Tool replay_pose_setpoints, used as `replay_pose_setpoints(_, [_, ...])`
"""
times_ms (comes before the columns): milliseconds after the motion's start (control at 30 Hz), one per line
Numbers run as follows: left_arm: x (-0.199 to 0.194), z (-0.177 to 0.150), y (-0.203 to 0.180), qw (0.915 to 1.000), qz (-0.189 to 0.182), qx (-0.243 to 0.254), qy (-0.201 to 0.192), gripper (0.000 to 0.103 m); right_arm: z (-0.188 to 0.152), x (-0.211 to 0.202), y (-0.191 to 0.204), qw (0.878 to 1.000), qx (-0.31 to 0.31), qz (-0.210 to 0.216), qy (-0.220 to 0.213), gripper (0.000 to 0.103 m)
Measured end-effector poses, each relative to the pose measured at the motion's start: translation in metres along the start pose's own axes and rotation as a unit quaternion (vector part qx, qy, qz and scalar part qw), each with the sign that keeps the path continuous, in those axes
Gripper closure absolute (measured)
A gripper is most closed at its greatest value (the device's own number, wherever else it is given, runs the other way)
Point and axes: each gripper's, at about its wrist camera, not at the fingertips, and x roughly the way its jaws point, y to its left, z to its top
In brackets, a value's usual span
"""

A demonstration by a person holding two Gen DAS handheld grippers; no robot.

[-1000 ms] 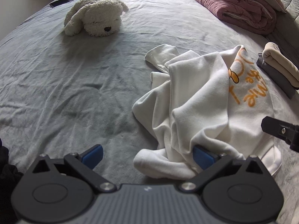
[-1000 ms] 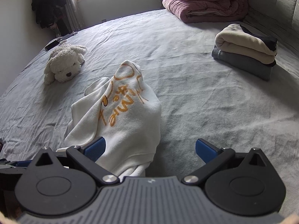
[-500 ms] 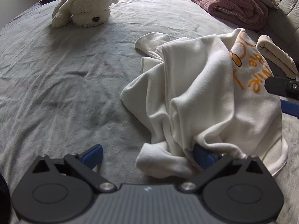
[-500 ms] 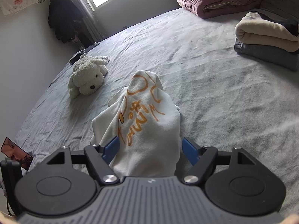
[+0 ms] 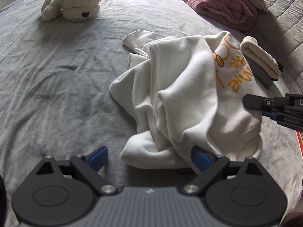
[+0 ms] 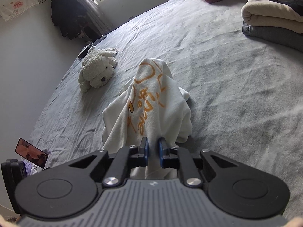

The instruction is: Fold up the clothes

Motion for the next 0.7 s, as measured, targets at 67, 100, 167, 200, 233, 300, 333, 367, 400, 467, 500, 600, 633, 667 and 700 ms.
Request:
replay_pose_setpoints(67, [-0.002, -0.003, -0.004, 0.9997, -0.024, 0.004, -0.001, 0.020, -0.002, 0.000, 0.002, 1.000, 0.001, 0.005, 0.010, 0.090])
replay_pose_setpoints(100, [-0.002, -0.004, -0.006, 0.9995, -0.031, 0.007, -0.001, 0.023, -0.002, 0.000, 0.003, 1.000, 0.002, 0.011, 0.014, 0.090])
replay_pose_setpoints(167, [0.002, -0.006, -0.006, 0.9990, -0.043, 0.001, 0.008, 0.042, -0.004, 0.000, 0.004, 1.000, 0.007, 0.023, 0.020, 0.090])
replay_pose_setpoints(200, [0.004, -0.006, -0.005, 0.9986, -0.050, -0.008, 0.016, 0.045, -0.005, 0.000, 0.004, 0.999, 0.011, 0.028, 0.022, 0.090])
replay_pose_setpoints(233, [0.005, -0.006, -0.003, 0.9980, -0.057, -0.016, 0.020, 0.051, -0.005, 0.000, 0.004, 0.999, 0.014, 0.033, 0.023, 0.090])
replay_pose_setpoints(300, [0.007, -0.006, -0.002, 0.9971, -0.067, -0.027, 0.022, 0.060, -0.006, -0.001, 0.005, 0.999, 0.020, 0.041, 0.024, 0.090])
replay_pose_setpoints(333, [0.007, -0.006, -0.002, 0.9972, -0.068, -0.026, 0.020, 0.070, -0.007, -0.001, 0.005, 0.999, 0.019, 0.042, 0.022, 0.090])
replay_pose_setpoints(367, [0.006, -0.007, -0.003, 0.9976, -0.063, -0.025, 0.015, 0.085, -0.007, -0.002, 0.006, 0.999, 0.018, 0.040, 0.018, 0.088])
replay_pose_setpoints(400, [0.005, -0.007, -0.004, 0.9980, -0.057, -0.023, 0.011, 0.091, -0.007, -0.003, 0.006, 0.999, 0.017, 0.038, 0.015, 0.087])
replay_pose_setpoints(467, [0.003, -0.007, -0.002, 0.9983, -0.052, -0.028, 0.005, 0.095, -0.007, -0.004, 0.005, 0.999, 0.015, 0.029, 0.007, 0.083])
replay_pose_setpoints(500, [0.002, -0.007, -0.001, 0.9982, -0.049, -0.033, 0.003, 0.096, -0.006, -0.005, 0.005, 1.000, 0.011, 0.020, 0.005, 0.080])
replay_pose_setpoints(600, [-0.005, -0.002, 0.003, 0.9981, -0.041, -0.046, -0.008, 0.097, -0.006, -0.008, 0.004, 1.000, 0.004, 0.003, -0.005, 0.056])
replay_pose_setpoints(633, [-0.008, -0.001, 0.005, 0.9980, -0.038, -0.048, -0.014, 0.097, -0.006, -0.009, 0.003, 1.000, 0.002, 0.002, -0.009, 0.056])
replay_pose_setpoints(667, [-0.012, 0.002, 0.007, 0.9979, -0.033, -0.050, -0.023, 0.097, -0.006, -0.011, 0.003, 1.000, 0.002, 0.002, -0.011, 0.055])
replay_pose_setpoints(700, [-0.016, 0.005, 0.009, 0.9978, -0.028, -0.051, -0.032, 0.097, -0.005, -0.012, 0.001, 1.000, 0.002, 0.002, -0.015, 0.054])
